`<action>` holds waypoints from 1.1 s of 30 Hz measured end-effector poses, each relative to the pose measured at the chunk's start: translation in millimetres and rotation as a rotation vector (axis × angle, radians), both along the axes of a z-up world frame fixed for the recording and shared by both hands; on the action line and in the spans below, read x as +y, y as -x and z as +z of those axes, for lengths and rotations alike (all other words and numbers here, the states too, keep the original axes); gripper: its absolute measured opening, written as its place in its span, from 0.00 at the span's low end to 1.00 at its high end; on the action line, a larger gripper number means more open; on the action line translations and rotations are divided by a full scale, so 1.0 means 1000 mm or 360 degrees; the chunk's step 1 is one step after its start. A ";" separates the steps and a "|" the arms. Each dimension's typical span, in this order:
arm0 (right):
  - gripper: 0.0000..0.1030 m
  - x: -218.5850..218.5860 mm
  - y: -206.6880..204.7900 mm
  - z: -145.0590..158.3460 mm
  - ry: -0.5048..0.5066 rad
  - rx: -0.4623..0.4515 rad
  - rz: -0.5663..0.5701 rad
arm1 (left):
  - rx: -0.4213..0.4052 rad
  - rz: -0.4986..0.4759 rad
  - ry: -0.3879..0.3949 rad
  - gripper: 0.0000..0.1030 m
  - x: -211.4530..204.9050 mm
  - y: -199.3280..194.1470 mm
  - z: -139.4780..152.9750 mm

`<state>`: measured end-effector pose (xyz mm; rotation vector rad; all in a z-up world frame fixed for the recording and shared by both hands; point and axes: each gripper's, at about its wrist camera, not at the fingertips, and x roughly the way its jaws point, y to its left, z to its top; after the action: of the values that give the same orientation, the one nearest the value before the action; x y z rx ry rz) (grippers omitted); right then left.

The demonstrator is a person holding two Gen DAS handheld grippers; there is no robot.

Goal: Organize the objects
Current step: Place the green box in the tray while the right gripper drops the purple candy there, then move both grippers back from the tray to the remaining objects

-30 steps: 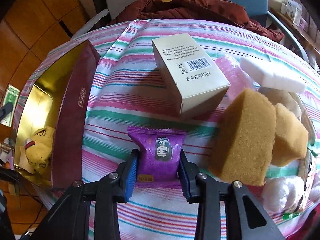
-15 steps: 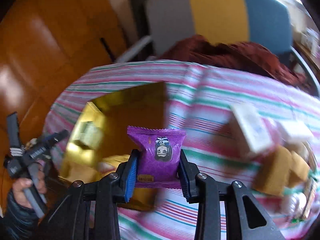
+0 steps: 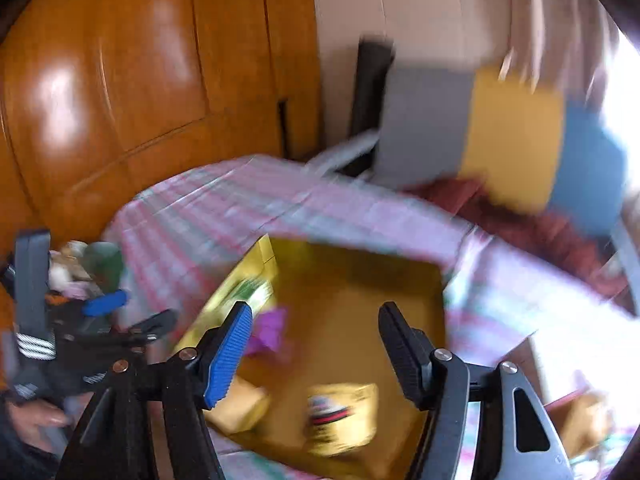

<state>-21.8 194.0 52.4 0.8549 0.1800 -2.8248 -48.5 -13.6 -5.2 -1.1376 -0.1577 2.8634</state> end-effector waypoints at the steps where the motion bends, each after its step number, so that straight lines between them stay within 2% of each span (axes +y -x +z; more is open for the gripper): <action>1: 0.78 0.002 -0.008 0.000 -0.0018 0.0065 -0.0068 | 0.0021 -0.0003 0.0000 0.85 0.001 -0.002 0.002; 2: 0.96 0.006 -0.012 -0.002 0.0021 0.0078 -0.0085 | 0.0044 -0.0010 0.0005 0.85 0.003 -0.004 0.005; 3: 0.99 0.012 -0.011 -0.006 0.0116 0.0027 -0.0051 | 0.0064 -0.0014 0.0017 0.85 0.005 -0.006 0.008; 5: 0.99 0.025 -0.002 -0.019 0.0285 -0.0184 -0.0048 | 0.0103 -0.0026 0.0042 0.87 0.008 -0.009 0.012; 6: 0.99 0.031 0.002 -0.026 0.0329 -0.0281 -0.0073 | 0.0115 -0.0032 0.0055 0.89 0.010 -0.011 0.014; 7: 0.99 0.035 0.003 -0.031 0.0347 -0.0316 -0.0081 | 0.0127 -0.0039 0.0063 0.90 0.011 -0.012 0.015; 12: 0.99 0.050 -0.005 -0.043 0.0274 -0.0303 -0.0178 | 0.0145 -0.0074 0.0054 0.90 0.017 -0.017 0.021; 16: 0.98 0.064 -0.010 -0.053 0.0277 -0.0318 -0.0237 | 0.0127 -0.0115 0.0038 0.90 0.023 -0.019 0.020; 22: 0.90 0.092 -0.024 -0.072 0.0190 -0.0367 -0.0358 | 0.0114 -0.0191 0.0071 0.90 0.042 -0.024 0.020; 24: 0.88 0.104 -0.033 -0.075 0.0143 -0.0358 -0.0410 | 0.0117 -0.0215 0.0084 0.90 0.048 -0.026 0.021; 29: 0.88 0.144 -0.050 -0.079 0.0140 -0.0346 -0.0557 | 0.0108 -0.0273 0.0129 0.90 0.064 -0.029 0.020; 33: 0.88 0.177 -0.064 -0.073 0.0116 -0.0325 -0.0690 | 0.0107 -0.0318 0.0165 0.90 0.078 -0.031 0.020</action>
<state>42.2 370.7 -20.5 1.2922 -0.1561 -3.0742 -17.1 64.6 14.7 -1.0072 0.1026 2.7550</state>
